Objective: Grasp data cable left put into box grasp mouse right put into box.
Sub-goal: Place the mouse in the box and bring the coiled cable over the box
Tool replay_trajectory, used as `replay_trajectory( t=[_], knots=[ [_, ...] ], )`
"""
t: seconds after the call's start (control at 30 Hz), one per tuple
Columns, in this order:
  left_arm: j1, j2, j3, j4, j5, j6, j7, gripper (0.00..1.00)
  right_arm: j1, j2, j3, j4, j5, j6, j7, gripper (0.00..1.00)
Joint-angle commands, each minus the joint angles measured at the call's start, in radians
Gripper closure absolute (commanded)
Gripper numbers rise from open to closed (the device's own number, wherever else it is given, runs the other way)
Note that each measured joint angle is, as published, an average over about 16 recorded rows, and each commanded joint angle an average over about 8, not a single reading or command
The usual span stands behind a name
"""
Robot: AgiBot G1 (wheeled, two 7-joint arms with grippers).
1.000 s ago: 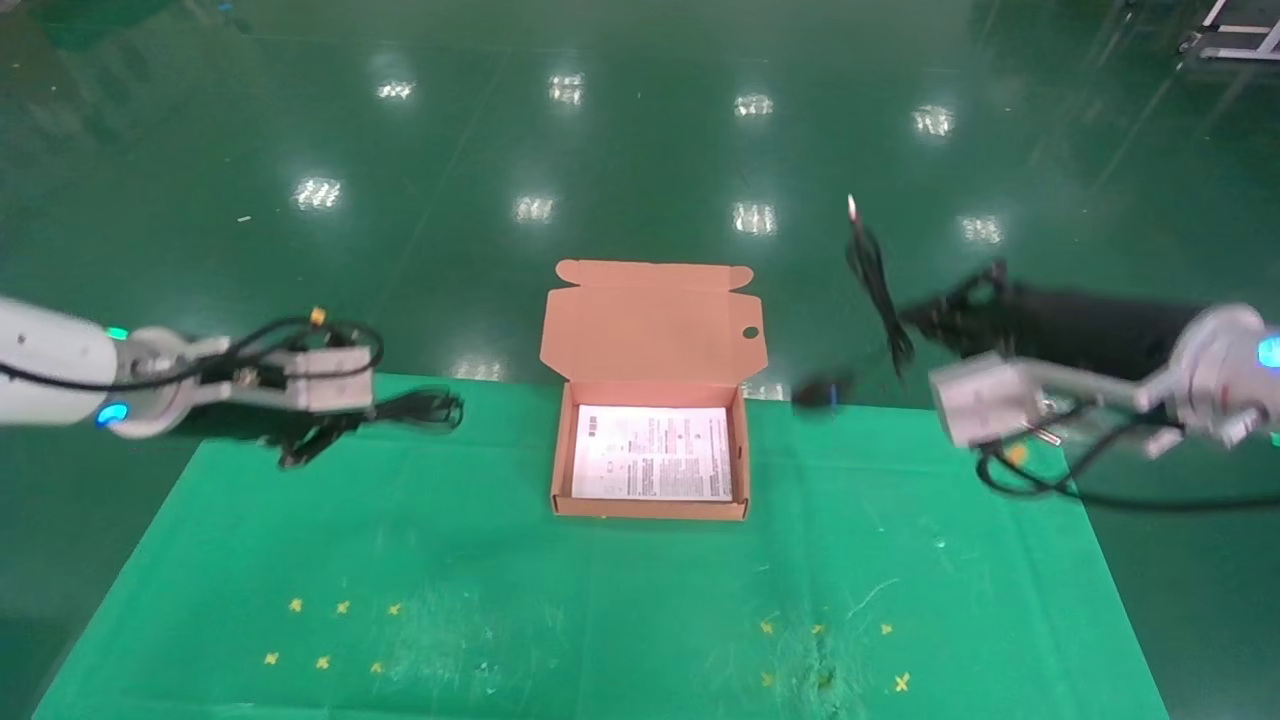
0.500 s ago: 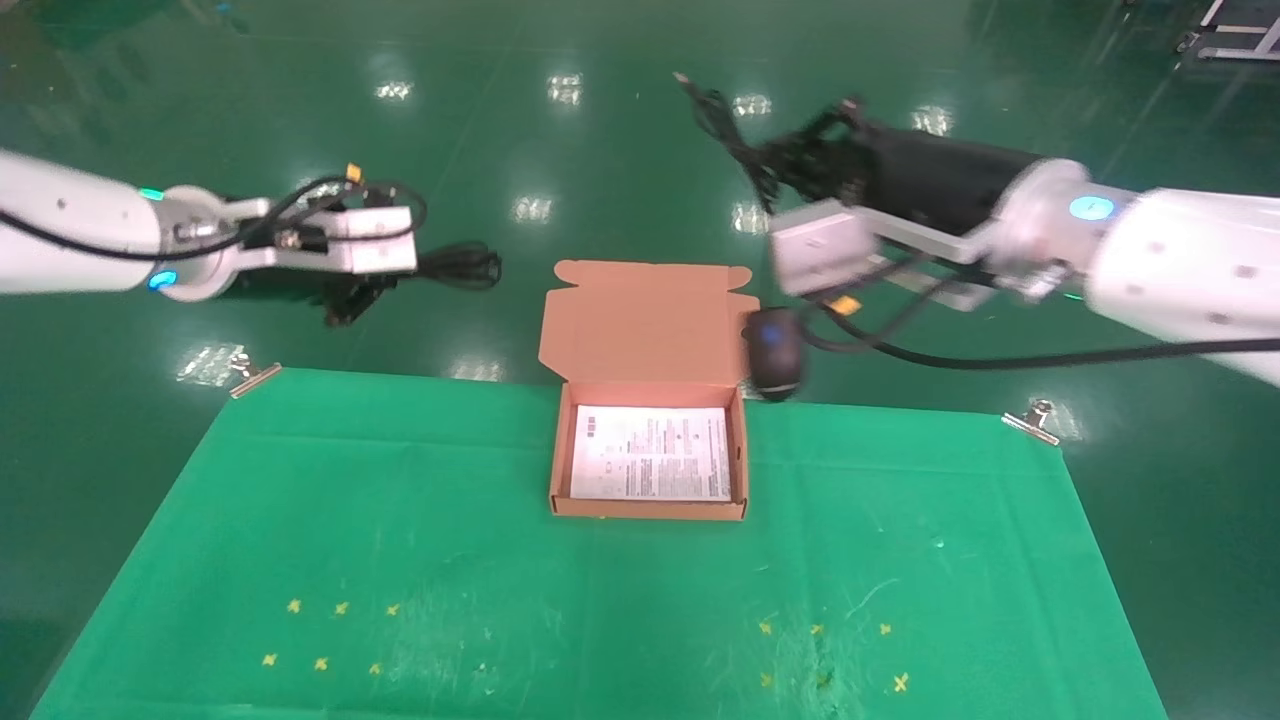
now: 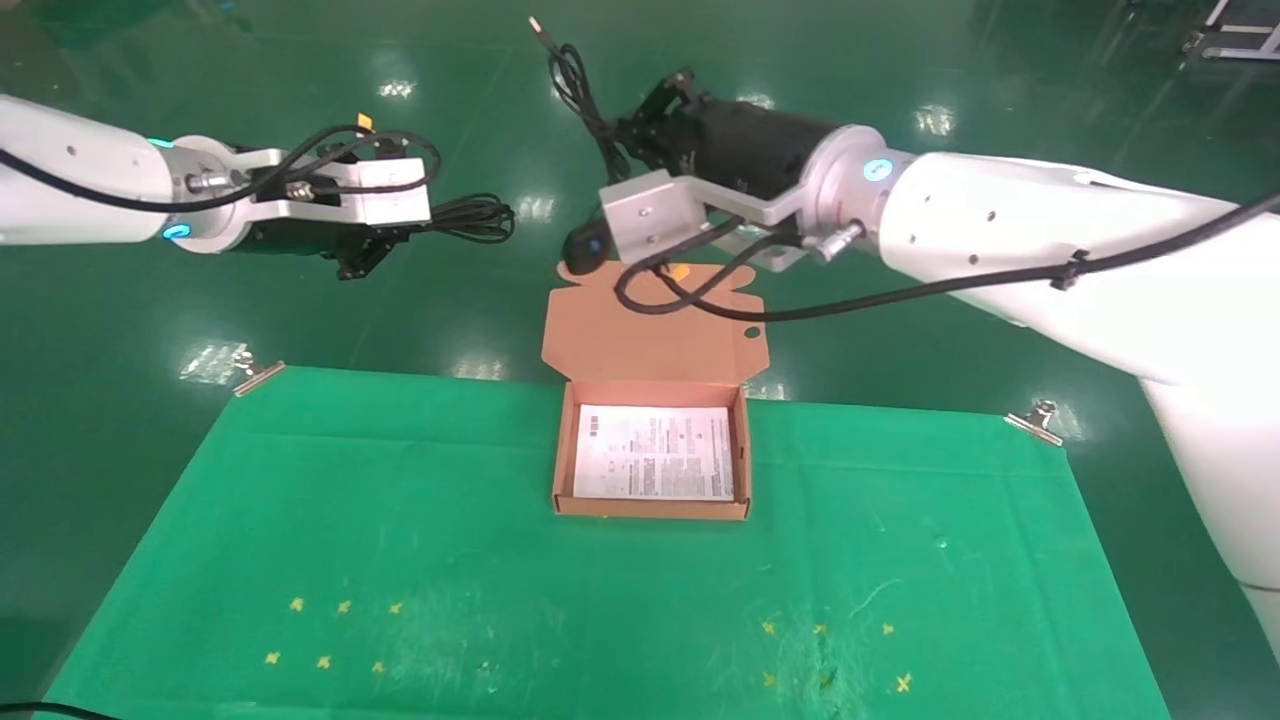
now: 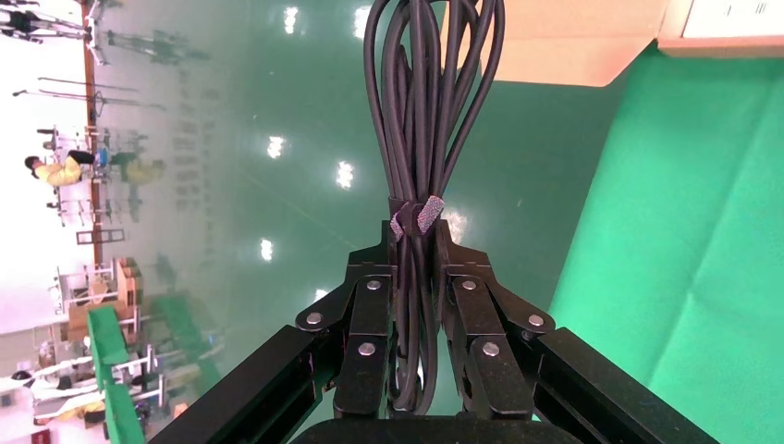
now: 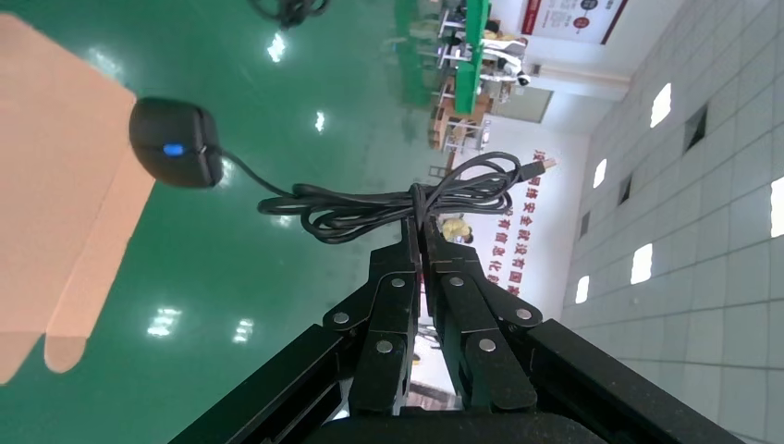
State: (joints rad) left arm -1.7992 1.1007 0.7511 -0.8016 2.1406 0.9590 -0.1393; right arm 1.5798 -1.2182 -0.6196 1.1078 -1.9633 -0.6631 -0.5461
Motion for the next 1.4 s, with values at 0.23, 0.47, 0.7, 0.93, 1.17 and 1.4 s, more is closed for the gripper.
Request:
replay_trajectory(
  t=[0.23,0.47,0.7,0.93,1.17,1.4],
  knots=[
    [0.013,-0.023,-0.001,-0.007,0.0,0.013,-0.012,1.0,-0.007,-0.015,-0.012,-0.041,-0.009,0.0,-0.012,1.0],
    [0.035,-0.058,0.007,-0.032,0.033,0.045,-0.076,1.0,-0.057,-0.015,-0.03,-0.036,-0.012,-0.016,-0.004,1.0],
    [0.05,-0.084,0.009,-0.078,0.054,0.072,-0.132,1.0,-0.105,-0.05,-0.046,-0.053,-0.018,-0.001,0.008,1.0],
    [0.058,-0.092,0.01,-0.107,0.063,0.079,-0.154,1.0,-0.132,-0.12,-0.075,-0.177,-0.007,0.055,-0.01,1.0],
    [0.062,-0.095,0.011,-0.12,0.068,0.082,-0.165,1.0,-0.159,-0.131,-0.113,-0.34,0.048,0.132,-0.01,1.0],
    [0.064,-0.097,0.011,-0.126,0.07,0.083,-0.169,1.0,-0.168,-0.13,-0.139,-0.417,0.109,0.16,-0.033,0.86]
  ],
)
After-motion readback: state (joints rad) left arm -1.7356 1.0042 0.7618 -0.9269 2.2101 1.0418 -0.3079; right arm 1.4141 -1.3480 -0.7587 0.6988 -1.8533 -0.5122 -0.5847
